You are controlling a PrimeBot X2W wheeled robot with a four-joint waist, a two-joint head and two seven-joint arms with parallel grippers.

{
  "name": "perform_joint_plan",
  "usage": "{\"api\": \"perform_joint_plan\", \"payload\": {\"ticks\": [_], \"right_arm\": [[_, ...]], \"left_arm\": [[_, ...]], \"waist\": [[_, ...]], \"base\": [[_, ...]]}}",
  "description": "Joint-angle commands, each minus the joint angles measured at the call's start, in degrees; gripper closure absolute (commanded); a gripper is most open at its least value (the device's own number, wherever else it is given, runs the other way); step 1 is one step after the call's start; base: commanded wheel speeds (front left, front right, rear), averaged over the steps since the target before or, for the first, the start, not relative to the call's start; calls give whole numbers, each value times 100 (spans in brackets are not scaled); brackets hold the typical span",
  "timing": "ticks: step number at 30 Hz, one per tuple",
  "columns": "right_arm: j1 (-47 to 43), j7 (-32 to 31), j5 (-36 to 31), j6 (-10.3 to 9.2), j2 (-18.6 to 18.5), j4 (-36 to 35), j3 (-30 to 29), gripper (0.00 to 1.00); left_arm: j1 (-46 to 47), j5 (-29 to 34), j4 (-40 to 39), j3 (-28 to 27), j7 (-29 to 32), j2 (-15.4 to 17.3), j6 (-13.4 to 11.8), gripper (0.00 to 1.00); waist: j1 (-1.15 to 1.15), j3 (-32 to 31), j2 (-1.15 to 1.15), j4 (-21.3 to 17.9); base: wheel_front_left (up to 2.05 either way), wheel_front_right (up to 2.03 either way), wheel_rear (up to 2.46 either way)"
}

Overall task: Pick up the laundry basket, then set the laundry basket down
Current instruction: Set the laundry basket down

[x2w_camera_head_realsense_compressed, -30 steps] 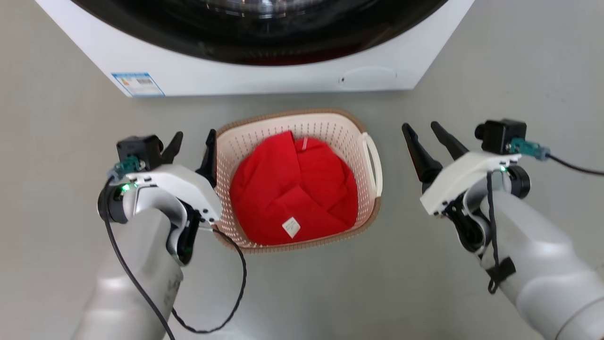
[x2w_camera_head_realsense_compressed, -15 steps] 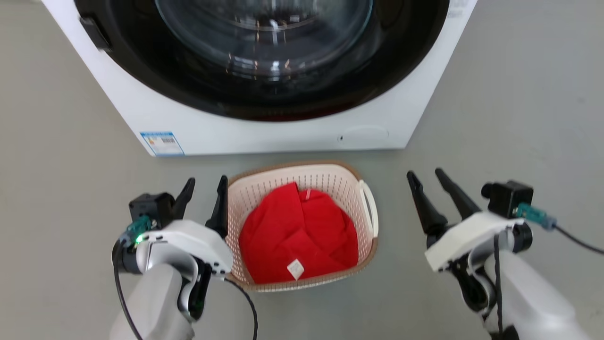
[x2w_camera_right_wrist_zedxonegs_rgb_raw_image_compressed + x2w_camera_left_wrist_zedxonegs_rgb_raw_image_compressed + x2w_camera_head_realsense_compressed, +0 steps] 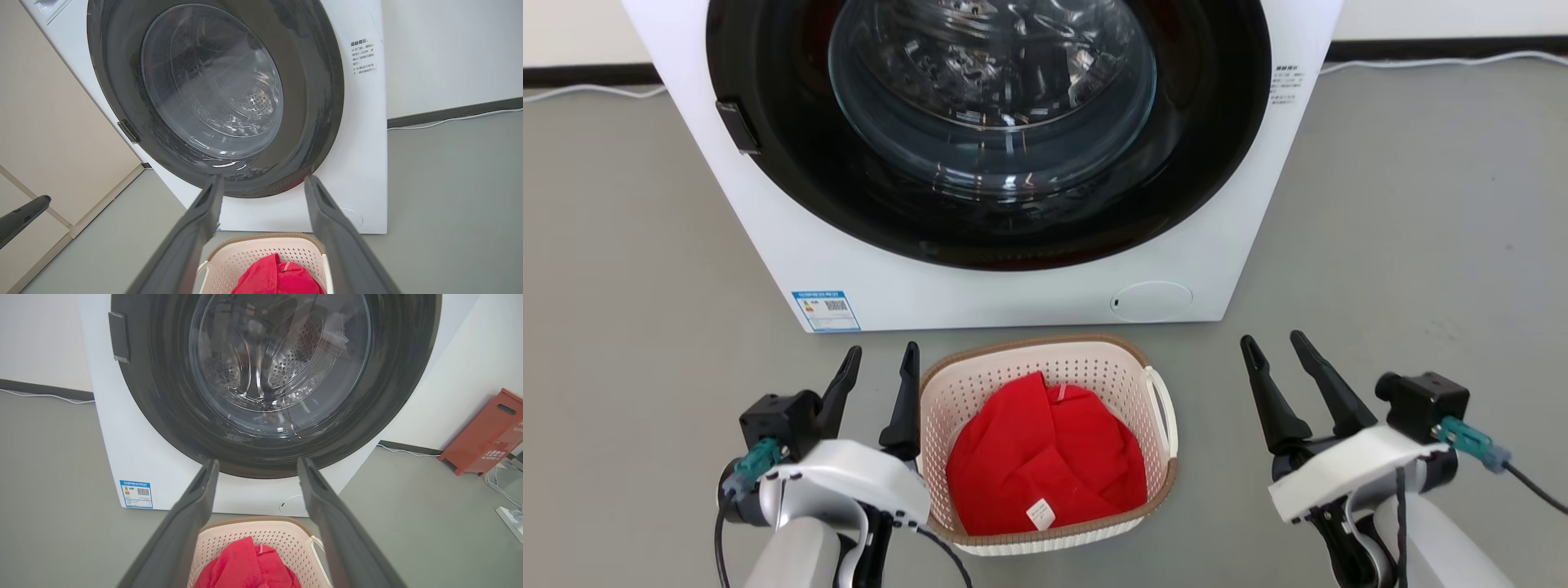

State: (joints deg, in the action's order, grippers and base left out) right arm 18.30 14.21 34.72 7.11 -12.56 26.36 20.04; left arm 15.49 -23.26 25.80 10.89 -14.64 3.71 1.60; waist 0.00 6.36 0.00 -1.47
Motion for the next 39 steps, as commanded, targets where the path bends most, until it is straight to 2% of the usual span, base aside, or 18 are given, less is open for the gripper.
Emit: {"api": "perform_joint_plan", "payload": {"ticks": [1,10,18,26,39], "right_arm": [[-95,79,-110,37,22,-225,0,0],[-619,79,-790,37,245,-759,-791,0],[-853,79,-1143,37,340,-971,-1196,0],[-807,79,-1226,37,388,-975,-1331,0],[-707,79,-1382,37,409,-803,-1433,0]], "left_arm": [[6,120,-235,-210,-36,59,25,0],[-527,438,-636,-473,-36,-19,-36,0],[-774,594,-835,-604,-36,-60,-19,0],[-881,791,-935,-606,-36,-77,-57,0],[-871,766,-857,-564,-36,-82,-18,0]], "waist": [[0,-47,0,10],[0,-298,0,12],[0,-355,0,36],[0,-281,0,29],[0,-248,0,6]], "base": [[0,0,0],[0,0,0],[0,0,0],[0,0,0],[0,0,0]]}}
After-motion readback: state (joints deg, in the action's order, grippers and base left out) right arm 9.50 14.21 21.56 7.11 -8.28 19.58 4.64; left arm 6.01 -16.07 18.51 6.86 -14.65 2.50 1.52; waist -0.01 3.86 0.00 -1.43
